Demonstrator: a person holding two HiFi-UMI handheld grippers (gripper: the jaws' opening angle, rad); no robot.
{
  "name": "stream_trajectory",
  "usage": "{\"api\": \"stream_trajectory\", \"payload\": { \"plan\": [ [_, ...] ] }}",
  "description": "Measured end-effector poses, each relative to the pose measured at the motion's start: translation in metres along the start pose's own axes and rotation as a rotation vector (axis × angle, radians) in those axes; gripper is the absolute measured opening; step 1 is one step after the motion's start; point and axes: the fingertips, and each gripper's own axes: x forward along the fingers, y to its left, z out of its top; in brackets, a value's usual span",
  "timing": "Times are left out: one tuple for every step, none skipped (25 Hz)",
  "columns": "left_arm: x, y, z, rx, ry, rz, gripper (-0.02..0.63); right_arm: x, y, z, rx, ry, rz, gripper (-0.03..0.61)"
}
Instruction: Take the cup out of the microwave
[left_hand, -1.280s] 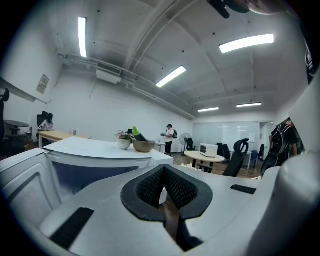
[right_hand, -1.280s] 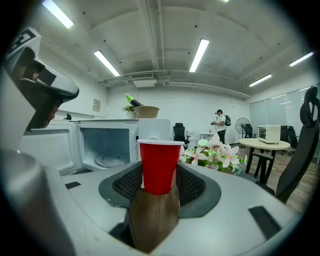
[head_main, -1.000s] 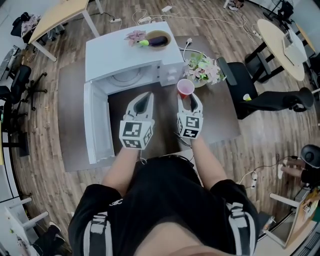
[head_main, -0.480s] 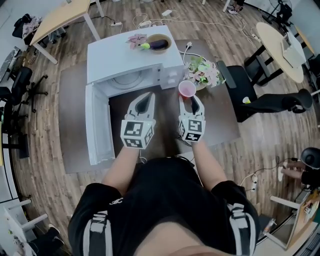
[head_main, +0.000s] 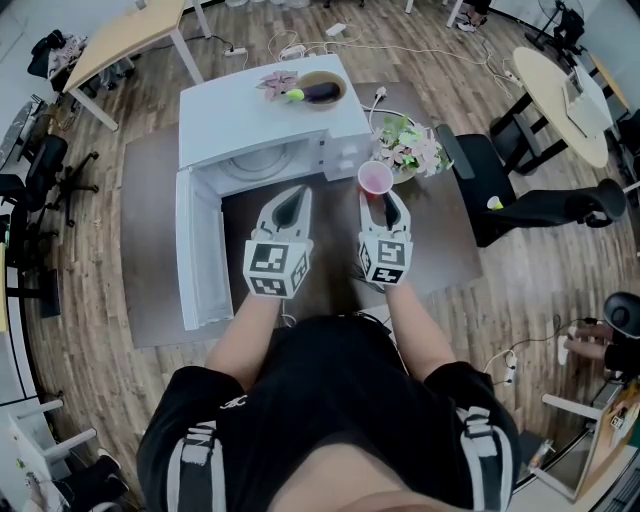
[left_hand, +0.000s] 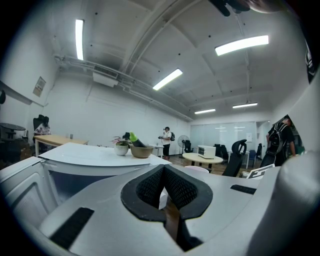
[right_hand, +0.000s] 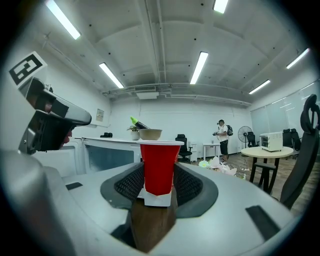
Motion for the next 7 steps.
{"api": "stream_trajectory", "payload": {
  "plan": [
    [-0.0007, 0.0005, 0.0000, -0.001, -0.001, 0.001, -0.008, 0.0000, 0.0011, 0.0013, -0.001, -0.004, 0.002, 0.179],
    [-0.0013, 0.0012, 0.0001, -0.001, -0.002, 0.002, -0.008, 0.0001, 0.0022, 0.0021, -0.003, -0.008, 0.004, 0.180],
    [-0.0019, 0.0019, 0.0000, -0.002, -0.002, 0.003, -0.008, 0.0004, 0.0031, 0.0023, -0.004, -0.011, 0.006, 0.181],
    [-0.0023, 0.0027, -0.0001, -0.002, -0.002, 0.004, -0.008, 0.0007, 0.0040, 0.0023, -0.004, -0.013, 0.008, 0.181],
    [-0.0025, 0.0035, -0.0003, -0.003, -0.002, 0.005, -0.008, 0.0011, 0.0048, 0.0021, -0.003, -0.015, 0.009, 0.181],
    [-0.0027, 0.0042, -0.0005, -0.003, -0.002, 0.006, -0.008, 0.0015, 0.0055, 0.0019, -0.002, -0.015, 0.009, 0.181],
    [-0.0028, 0.0049, -0.0007, -0.004, -0.001, 0.006, -0.008, 0.0019, 0.0062, 0.0017, 0.000, -0.015, 0.010, 0.181]
  ]
}}
